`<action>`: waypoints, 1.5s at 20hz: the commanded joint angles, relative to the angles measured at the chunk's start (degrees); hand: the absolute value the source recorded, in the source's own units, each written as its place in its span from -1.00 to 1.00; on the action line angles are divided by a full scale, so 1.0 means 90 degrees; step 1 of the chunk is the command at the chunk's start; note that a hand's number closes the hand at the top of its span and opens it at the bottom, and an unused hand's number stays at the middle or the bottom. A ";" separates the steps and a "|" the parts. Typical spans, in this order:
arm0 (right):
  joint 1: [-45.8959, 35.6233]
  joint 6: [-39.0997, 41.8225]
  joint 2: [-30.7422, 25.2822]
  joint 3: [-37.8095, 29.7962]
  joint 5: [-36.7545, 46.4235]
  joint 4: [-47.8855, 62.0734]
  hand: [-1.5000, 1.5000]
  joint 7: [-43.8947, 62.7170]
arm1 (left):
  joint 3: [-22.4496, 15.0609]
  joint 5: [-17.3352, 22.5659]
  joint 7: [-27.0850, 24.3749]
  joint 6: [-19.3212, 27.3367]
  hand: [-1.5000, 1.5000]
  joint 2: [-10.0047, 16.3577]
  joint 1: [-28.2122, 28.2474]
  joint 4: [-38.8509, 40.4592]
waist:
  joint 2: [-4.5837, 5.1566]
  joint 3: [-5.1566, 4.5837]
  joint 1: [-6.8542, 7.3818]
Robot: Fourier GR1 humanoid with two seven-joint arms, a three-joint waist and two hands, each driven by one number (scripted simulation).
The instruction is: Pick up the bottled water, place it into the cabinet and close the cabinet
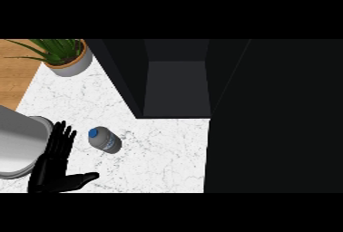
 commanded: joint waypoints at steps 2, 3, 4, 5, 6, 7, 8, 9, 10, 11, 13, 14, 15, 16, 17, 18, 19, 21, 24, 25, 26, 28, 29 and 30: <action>0.0009 -0.0204 0.0157 0.0282 0.0236 -0.0119 -1.00 0.0106 | 0.0289 0.0043 -0.0570 -0.0337 -1.00 0.0031 -0.0724 0.1552 | 0.0005 -0.0003 -0.0015; -0.0040 0.0036 -0.0026 0.0086 0.0045 0.0208 -1.00 0.0006 | 0.0343 0.0095 -0.0458 -0.0315 -1.00 0.0045 -0.0850 0.1651 | 0.0004 -0.0001 -0.0006; 0.0190 -0.0044 -0.0010 0.0184 0.0031 -0.0244 -1.00 0.0122 | 0.0333 0.0052 -0.0895 -0.0398 -1.00 -0.0135 -0.0952 0.2216 | 0.0008 -0.0005 -0.0038; 0.0314 -0.0051 0.0044 0.0416 0.0292 -0.0191 -1.00 0.0027 | 0.0478 0.0136 -0.0984 -0.0497 -1.00 -0.0040 -0.1108 0.2459 | 0.0005 -0.0004 -0.0034; 0.0163 -0.0041 0.0003 0.0059 -0.0139 -0.0017 -1.00 0.0027 | 0.0523 0.0236 -0.0761 -0.0772 -1.00 0.0196 -0.1001 0.2457 | 0.0004 -0.0001 -0.0008; -0.0111 -0.0104 -0.0015 -0.0034 -0.0014 0.0043 -1.00 0.0064 | 0.0498 0.0271 -0.0945 -0.0875 -1.00 0.0048 -0.1043 0.2719 | 0.0007 -0.0002 0.0000; 0.0026 -0.0073 -0.0071 0.0192 -0.0009 -0.0272 -1.00 0.0293 | 0.0663 0.0144 -0.1259 -0.0743 -1.00 0.0106 -0.1656 0.3485 | 0.0014 -0.0006 -0.0036; 0.0172 -0.0108 -0.0162 -0.0072 -0.0275 -0.0367 -1.00 0.0411 | 0.0536 0.0145 -0.1241 -0.0905 -1.00 0.0084 -0.1321 0.3160 | 0.0004 -0.0001 -0.0006; -0.0265 0.0061 -0.0145 -0.0231 -0.0238 0.0302 -1.00 0.0047 | 0.0666 0.0167 -0.1213 -0.0901 -1.00 0.0202 -0.1919 0.3677 | 0.0011 -0.0002 -0.0016; 0.0437 0.0210 -0.0165 -0.0067 -0.0160 -0.0110 -1.00 -0.0255 | 0.0559 0.0013 -0.1604 -0.0966 -1.00 0.0083 -0.1535 0.3745 | 0.0001 -0.0001 -0.0029; 0.0196 -0.0108 -0.0044 0.0243 0.0144 -0.0338 -1.00 0.0156 | 0.0645 0.0013 -0.1907 -0.1202 -1.00 0.0161 -0.1813 0.4324 | 0.0009 -0.0004 -0.0024; 0.0392 -0.0016 -0.0018 0.0340 0.0250 -0.0179 -1.00 -0.0114 | 0.0525 -0.0095 -0.1951 -0.0966 -1.00 -0.0034 -0.1815 0.4188 | 0.0002 -0.0002 -0.0020; 0.0045 -0.0105 -0.0267 -0.0130 -0.0405 -0.0704 -1.00 0.0605 | 0.0737 -0.0082 -0.2306 -0.1295 -1.00 0.0288 -0.1984 0.4834 | 0.0019 -0.0007 -0.0026; 0.0077 0.0069 -0.0235 -0.0092 -0.0130 -0.0058 -1.00 0.0141 | 0.0690 -0.0100 -0.2235 -0.1135 -1.00 0.0161 -0.2256 0.4861 | 0.0010 -0.0003 -0.0023; 0.0423 0.0117 -0.0094 0.0279 0.0175 -0.0169 -1.00 -0.0170 | 0.0617 -0.0132 -0.2014 -0.1075 -1.00 0.0139 -0.2356 0.4843 | 0.0004 -0.0002 -0.0035; 0.0045 0.0116 -0.0245 -0.0276 -0.0281 -0.0003 -1.00 -0.0019 | 0.0703 -0.0150 -0.2414 -0.0954 -1.00 -0.0028 -0.2461 0.5238 | 0.0013 -0.0003 -0.0030; -0.0261 0.0075 -0.0267 -0.0311 -0.0360 0.0027 -1.00 0.0206 | 0.0701 -0.0144 -0.2353 -0.1200 -1.00 0.0174 -0.2540 0.5328 | 0.0012 -0.0002 -0.0011; -0.0395 0.0111 -0.0268 -0.0413 -0.0423 0.0223 -1.00 0.0161 | 0.0716 -0.0112 -0.2356 -0.1180 -1.00 0.0139 -0.2552 0.5398 | 0.0010 -0.0001 0.0003; -0.0135 0.0182 -0.0064 -0.0062 0.0021 0.0606 -1.00 -0.0372 | 0.0729 -0.0069 -0.2392 -0.1393 -1.00 0.0012 -0.2728 0.5764 | 0.0007 0.0000 -0.0016; -0.0226 -0.0236 0.0219 0.0451 0.0425 0.0338 -1.00 -0.0080 | 0.0799 -0.0146 -0.2695 -0.1436 -1.00 0.0111 -0.2986 0.6217 | 0.0018 -0.0006 -0.0036; -0.0063 -0.0065 -0.0120 0.0043 -0.0054 -0.0115 -1.00 0.0194 | 0.0860 -0.0105 -0.2816 -0.1602 -1.00 0.0146 -0.3088 0.6407 | 0.0021 -0.0007 -0.0050; 0.0072 -0.0004 -0.0062 0.0256 0.0022 -0.0050 -1.00 0.0075 | 0.0926 -0.0084 -0.2861 -0.1650 -1.00 0.0134 -0.3246 0.6675 | 0.0026 -0.0009 -0.0076; -0.0195 -0.0319 0.0141 0.0464 0.0302 -0.0082 -1.00 0.0288 | 0.0876 -0.0020 -0.2726 -0.1761 -1.00 0.0002 -0.3113 0.6453 | 0.0019 -0.0007 -0.0034; -0.0403 -0.0191 0.0070 0.0133 0.0186 0.0333 -1.00 0.0014 | 0.0876 -0.0078 -0.2817 -0.1908 -1.00 0.0101 -0.3262 0.6662 | 0.0032 -0.0009 -0.0056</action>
